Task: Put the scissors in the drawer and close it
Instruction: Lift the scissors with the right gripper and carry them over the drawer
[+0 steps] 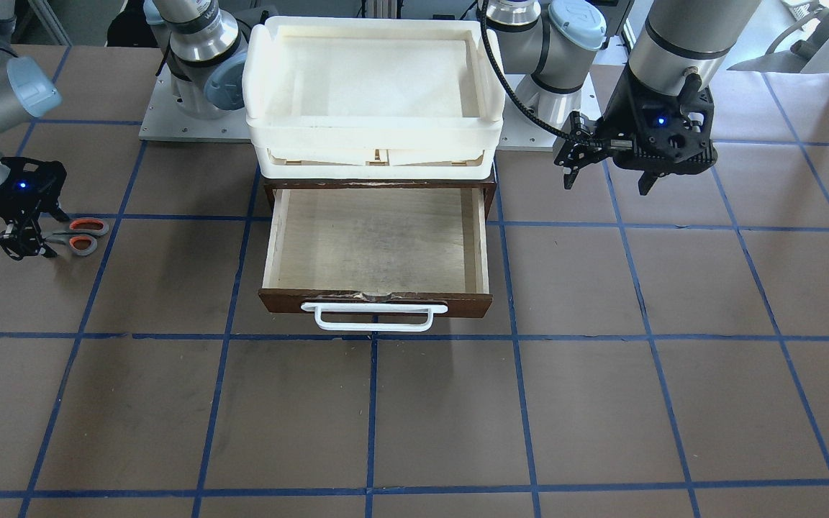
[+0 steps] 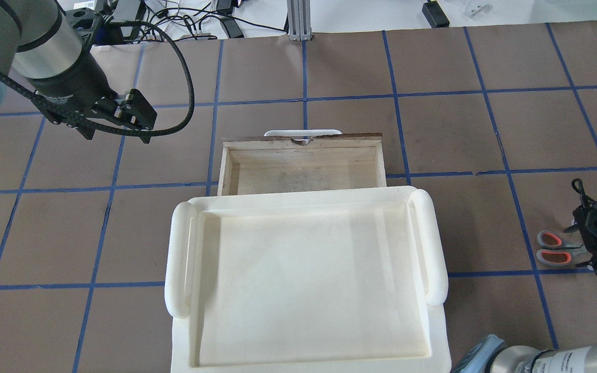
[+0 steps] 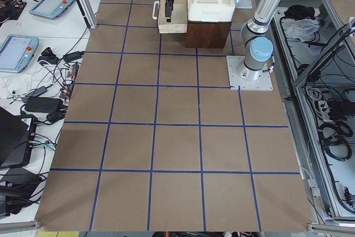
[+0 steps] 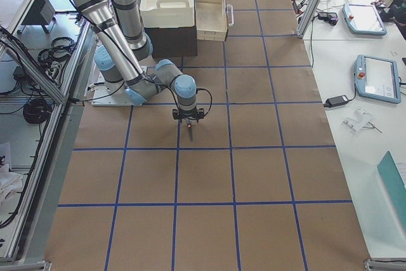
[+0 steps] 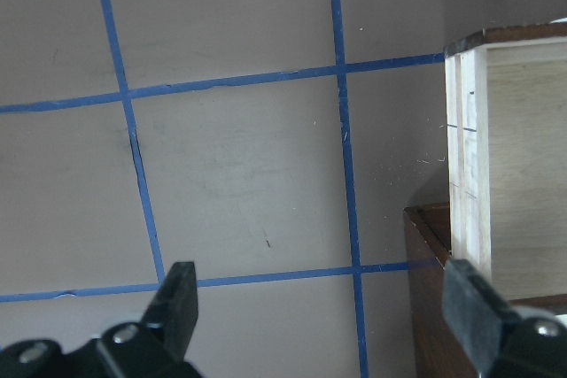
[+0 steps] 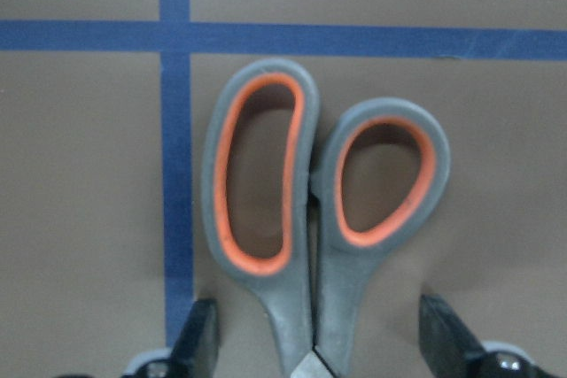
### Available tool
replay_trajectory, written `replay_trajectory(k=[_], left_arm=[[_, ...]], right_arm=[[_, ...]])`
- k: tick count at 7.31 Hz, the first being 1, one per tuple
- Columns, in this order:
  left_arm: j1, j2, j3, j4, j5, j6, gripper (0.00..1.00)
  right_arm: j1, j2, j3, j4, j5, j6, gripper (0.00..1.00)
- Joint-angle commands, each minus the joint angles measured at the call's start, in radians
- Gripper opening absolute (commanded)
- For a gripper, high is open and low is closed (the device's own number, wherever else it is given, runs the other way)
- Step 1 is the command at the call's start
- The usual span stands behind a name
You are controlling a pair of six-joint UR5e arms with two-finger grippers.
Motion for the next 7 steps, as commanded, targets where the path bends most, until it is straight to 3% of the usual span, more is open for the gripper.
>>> replay_trajectory(k=[1,3,5,6,7], left_arm=[[0.0,0.0,0.0,0.0,0.0,0.0,1.0],[0.0,-0.002,-0.006,0.0,-0.002,-0.001,1.0],[0.0,0.0,-0.006,0.001,-0.002,0.001,1.0],[0.0,0.001,-0.006,0.001,-0.002,0.001,1.0],[0.0,0.001,-0.006,0.001,-0.002,0.001,1.0]], right_arm=[[0.0,-0.004,0.0,0.0,0.001,0.001,0.63],[0.0,-0.008,0.0,0.0,0.001,-0.002,0.46],[0.002,-0.009,-0.002,0.0,-0.008,-0.003,0.1],[0.002,-0.009,-0.002,0.0,-0.01,-0.003,0.03],[0.003,-0.012,-0.006,-0.001,-0.01,-0.003,0.03]])
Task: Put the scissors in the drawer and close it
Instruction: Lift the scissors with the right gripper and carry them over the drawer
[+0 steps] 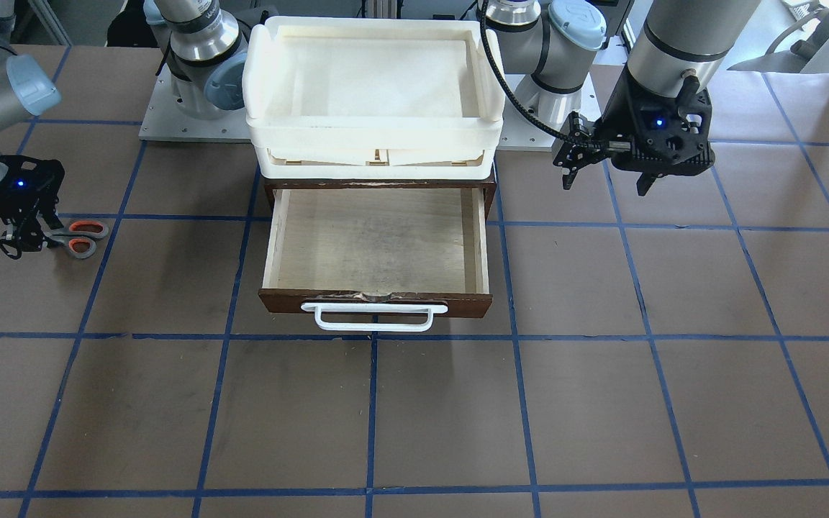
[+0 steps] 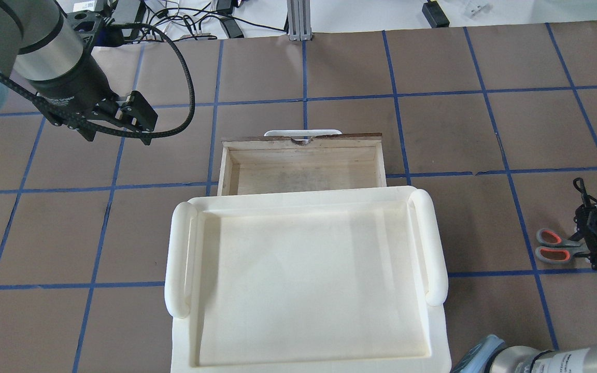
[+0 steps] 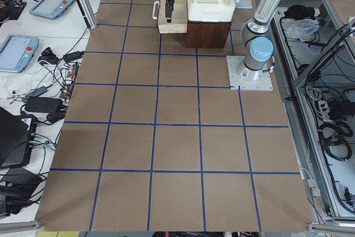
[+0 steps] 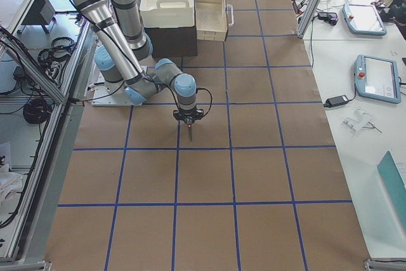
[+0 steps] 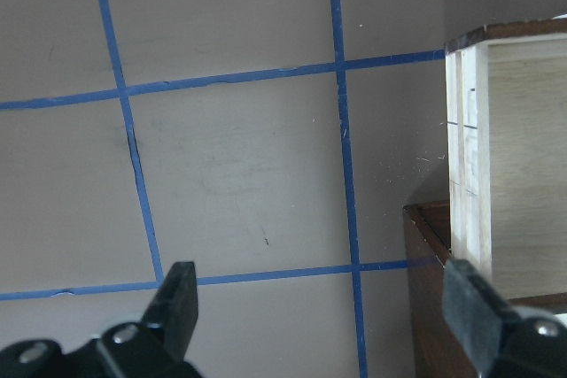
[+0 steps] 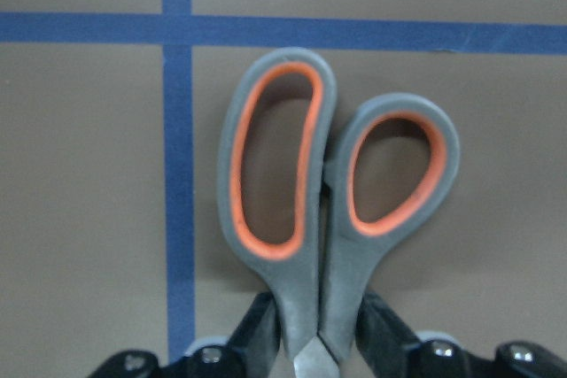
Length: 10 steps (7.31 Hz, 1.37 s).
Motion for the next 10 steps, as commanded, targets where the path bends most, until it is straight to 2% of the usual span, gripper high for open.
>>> replay_trajectory(k=[1,2,4,6,8,9,10], left_arm=[[0.0,0.001,-0.002,0.0,0.001,0.0,1.0],[0.0,0.001,-0.002,0.0,0.002,0.0,1.0],[0.0,0.001,-0.002,-0.001,0.002,0.0,1.0],[0.0,0.001,-0.002,-0.001,0.002,0.0,1.0],[0.001,0.001,-0.002,0.0,0.002,-0.001,1.0],[0.001,0.001,-0.002,0.0,0.0,0.0,1.0],[0.001,-0.006,0.0,0.005,0.0,-0.003,1.0]], right_arm=[[0.009,-0.019,-0.011,-0.001,0.001,0.011,0.03],[0.029,-0.057,-0.051,0.021,0.006,0.012,0.03],[0.079,-0.073,-0.159,0.153,0.001,0.014,0.0],[0.145,-0.081,-0.337,0.349,0.011,0.049,0.0],[0.249,-0.072,-0.559,0.583,0.0,0.156,0.0],[0.292,-0.073,-0.618,0.645,0.0,0.193,0.0],[0.344,-0.076,-0.637,0.655,-0.002,0.221,0.0]])
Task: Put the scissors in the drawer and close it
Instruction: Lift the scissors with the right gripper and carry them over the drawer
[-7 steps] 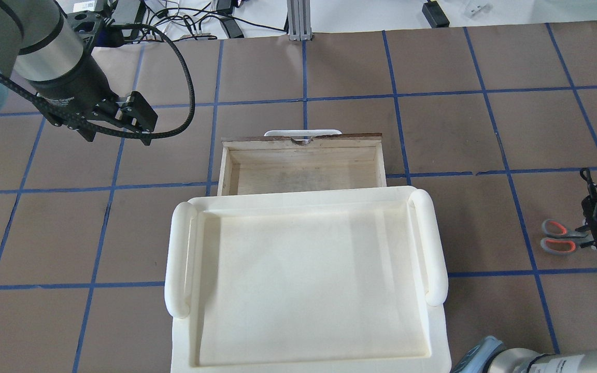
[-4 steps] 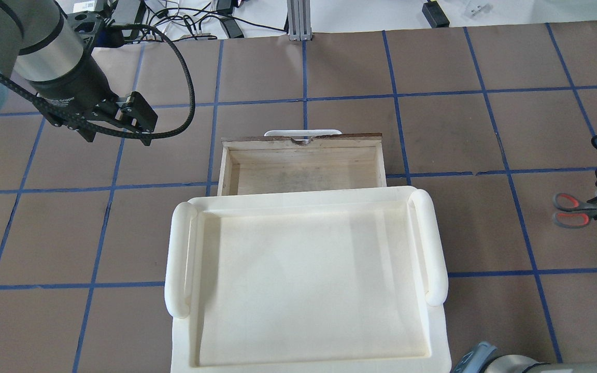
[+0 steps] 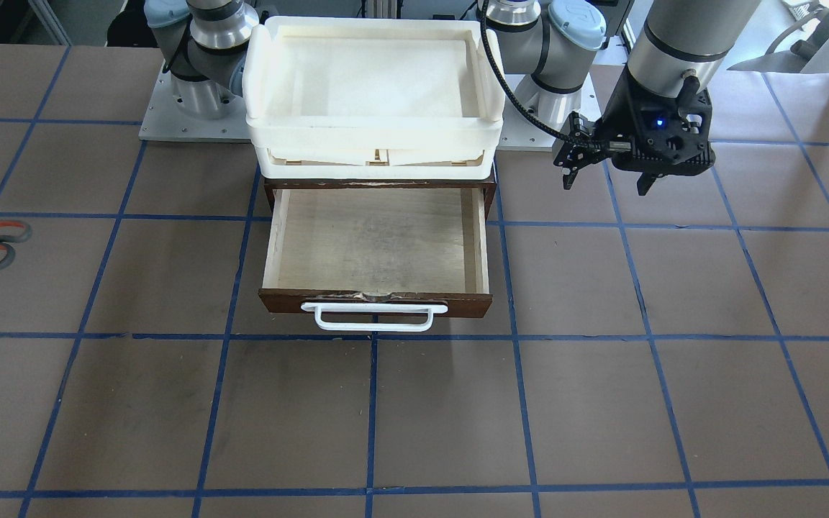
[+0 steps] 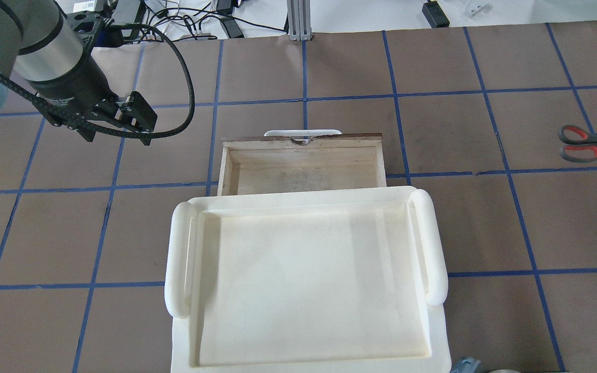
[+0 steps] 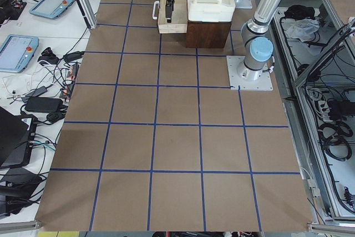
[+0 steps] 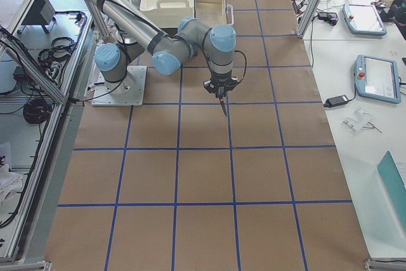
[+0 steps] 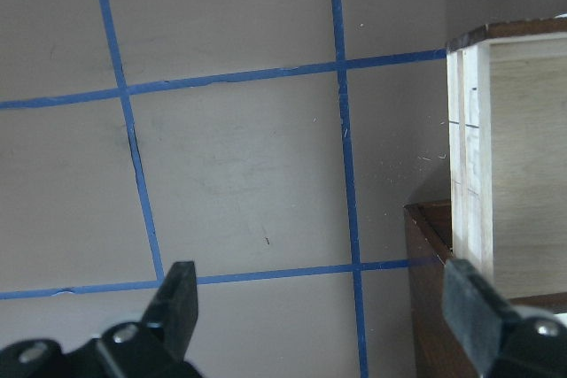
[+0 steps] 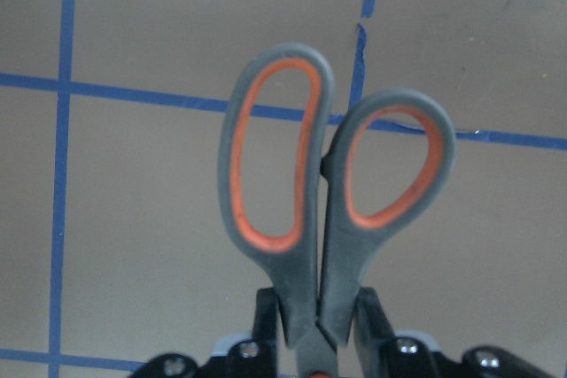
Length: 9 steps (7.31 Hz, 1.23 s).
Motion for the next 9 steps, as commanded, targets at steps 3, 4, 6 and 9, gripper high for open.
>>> replay_trajectory(k=[3,4,6,9], left_arm=[[0.0,-0.013,0.001,0.03,0.001,-0.002,1.0],[0.0,-0.013,0.001,0.028,0.001,-0.002,1.0],[0.0,-0.008,0.001,0.027,0.001,0.0,1.0],[0.002,-0.008,0.001,0.03,-0.001,0.0,1.0]], right_arm=[[0.261,-0.031,-0.101,0.103,-0.019,0.232,0.0],[0.342,-0.033,-0.105,0.105,-0.017,0.318,0.0],[0.508,-0.027,-0.104,0.107,-0.025,0.503,0.0],[0.732,-0.001,-0.106,0.088,-0.023,0.702,0.0]])
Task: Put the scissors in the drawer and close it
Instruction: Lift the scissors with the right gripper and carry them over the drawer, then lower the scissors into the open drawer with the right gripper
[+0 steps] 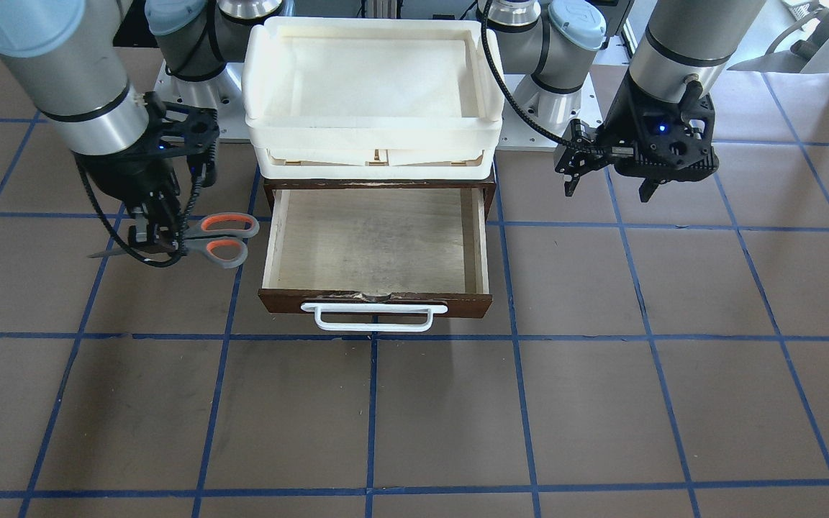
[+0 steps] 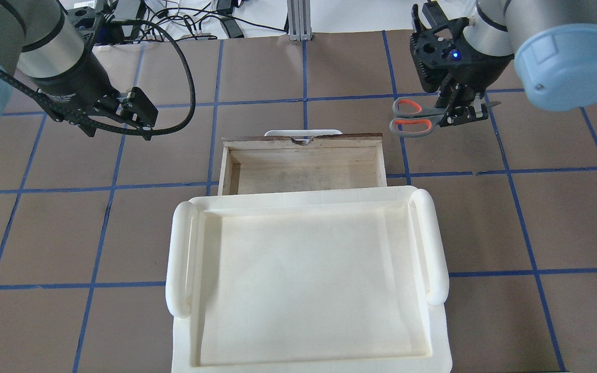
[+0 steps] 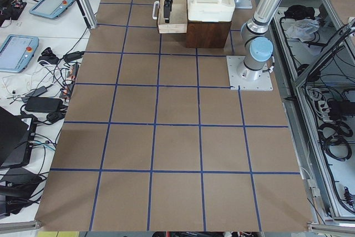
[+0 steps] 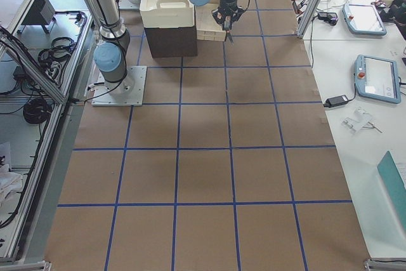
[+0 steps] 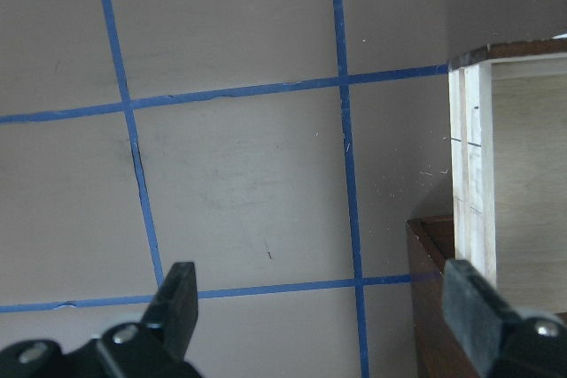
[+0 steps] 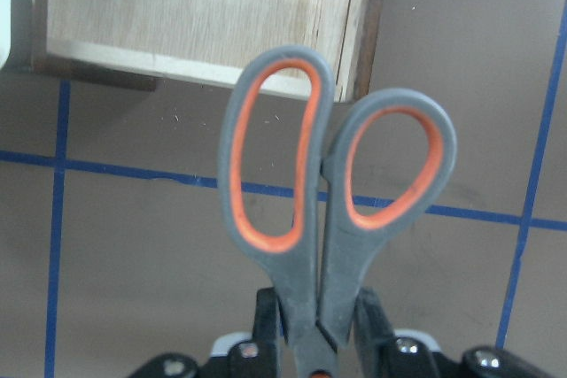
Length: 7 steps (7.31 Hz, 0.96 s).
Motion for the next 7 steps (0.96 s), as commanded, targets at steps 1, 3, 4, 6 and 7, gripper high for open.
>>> replay_trajectory(k=[1,3,4,6,7], left_arm=[[0.006,0.002,0.0,0.004,-0.004,0.0,1.0],[0.006,0.002,0.0,0.003,-0.004,0.0,1.0],[0.006,0.006,0.0,0.001,0.001,0.002,1.0],[0.006,0.006,-0.002,0.003,-0.013,0.0,1.0],[0.004,0.008,-0.002,0.001,-0.005,0.0,1.0]], right_arm=[[0.165,0.033,-0.001,-0.019,0.001,0.164,0.0],[0.295,0.082,-0.019,-0.058,-0.009,0.276,0.0],[0.334,0.124,-0.063,-0.055,-0.009,0.333,0.0],[0.404,0.196,-0.115,-0.056,-0.01,0.369,0.0],[0.414,0.213,-0.116,-0.061,-0.009,0.374,0.0]])
